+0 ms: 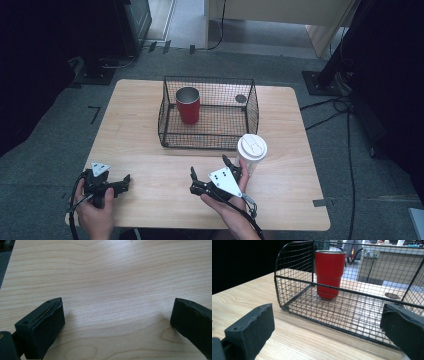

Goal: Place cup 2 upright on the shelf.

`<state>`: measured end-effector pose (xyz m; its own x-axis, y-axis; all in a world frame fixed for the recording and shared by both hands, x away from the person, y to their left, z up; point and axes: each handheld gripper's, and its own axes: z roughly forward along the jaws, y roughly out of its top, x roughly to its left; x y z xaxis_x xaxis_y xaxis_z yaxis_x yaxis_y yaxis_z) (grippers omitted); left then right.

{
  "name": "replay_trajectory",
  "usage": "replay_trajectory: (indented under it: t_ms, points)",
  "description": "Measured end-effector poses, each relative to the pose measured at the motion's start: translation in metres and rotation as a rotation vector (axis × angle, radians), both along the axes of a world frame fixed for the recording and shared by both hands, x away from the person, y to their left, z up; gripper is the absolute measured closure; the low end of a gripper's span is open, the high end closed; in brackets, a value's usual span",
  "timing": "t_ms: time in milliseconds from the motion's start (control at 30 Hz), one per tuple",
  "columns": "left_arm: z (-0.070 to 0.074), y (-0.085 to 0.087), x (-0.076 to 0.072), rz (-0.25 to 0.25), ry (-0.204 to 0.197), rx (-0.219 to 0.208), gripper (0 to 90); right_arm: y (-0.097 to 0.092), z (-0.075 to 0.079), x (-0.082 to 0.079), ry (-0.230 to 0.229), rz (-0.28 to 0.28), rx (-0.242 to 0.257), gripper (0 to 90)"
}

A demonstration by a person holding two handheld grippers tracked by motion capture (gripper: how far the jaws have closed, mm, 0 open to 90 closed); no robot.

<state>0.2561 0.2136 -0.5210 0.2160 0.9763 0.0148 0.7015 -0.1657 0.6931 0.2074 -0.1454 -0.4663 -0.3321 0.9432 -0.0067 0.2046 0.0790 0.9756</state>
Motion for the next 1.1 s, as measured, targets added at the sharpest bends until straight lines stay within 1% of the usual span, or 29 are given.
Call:
replay_trajectory:
  t_ms: [133, 233, 333, 367, 400, 533, 567, 700, 833, 867, 967, 1000, 1100]
  points:
    - [0.0, 0.0, 0.0, 0.0, 0.0, 0.0, 0.0, -0.008, 0.0, -0.005, 0.0, -0.012, 0.003, 0.0]
    - [0.0, 0.0, 0.0, 0.0, 0.0, 0.0, 0.0, -0.017, -0.001, -0.008, 0.004, -0.033, 0.008, 0.0]
    - [0.0, 0.0, 0.0, 0.0, 0.0, 0.0, 0.0, -0.025, -0.001, -0.013, 0.004, -0.047, 0.001, 0.0]
    - [0.0, 0.0, 0.0, 0.0, 0.0, 0.0, 0.0, -0.032, -0.001, -0.016, 0.004, -0.061, 0.005, 0.0]
    - [0.0, 0.0, 0.0, 0.0, 0.0, 0.0, 0.0, -0.032, -0.001, -0.016, 0.004, -0.061, 0.005, 0.0]
    - [0.0, 0.0, 0.0, 0.0, -0.001, -0.001, 0.0, -0.046, 0.0, -0.021, 0.01, -0.082, 0.014, 0.0]
    - [0.0, 0.0, 0.0, 0.001, -0.001, -0.001, 0.0, -0.052, 0.0, -0.022, 0.013, -0.092, 0.018, 0.0]
    - [0.0, 0.0, 0.0, 0.001, -0.001, -0.002, 0.0, -0.06, -0.001, -0.025, 0.011, -0.102, 0.018, 0.0]
    - [0.0, 0.0, 0.0, 0.001, -0.001, -0.001, 0.0, -0.07, -0.004, -0.029, 0.016, -0.126, 0.034, 0.0]
    - [0.0, 0.0, 0.0, 0.001, -0.001, -0.001, 0.0, -0.07, -0.004, -0.029, 0.016, -0.126, 0.034, 0.0]
    - [0.0, 0.0, 0.0, 0.001, -0.001, -0.002, 0.0, -0.08, -0.008, -0.031, 0.022, -0.148, 0.029, 0.0]
    - [0.0, 0.0, 0.0, 0.001, -0.001, -0.002, 0.0, -0.08, -0.008, -0.031, 0.022, -0.148, 0.029, 0.0]
    - [0.0, 0.0, 0.0, 0.001, 0.0, -0.001, 0.0, -0.089, -0.009, -0.029, 0.025, -0.171, 0.024, 0.0]
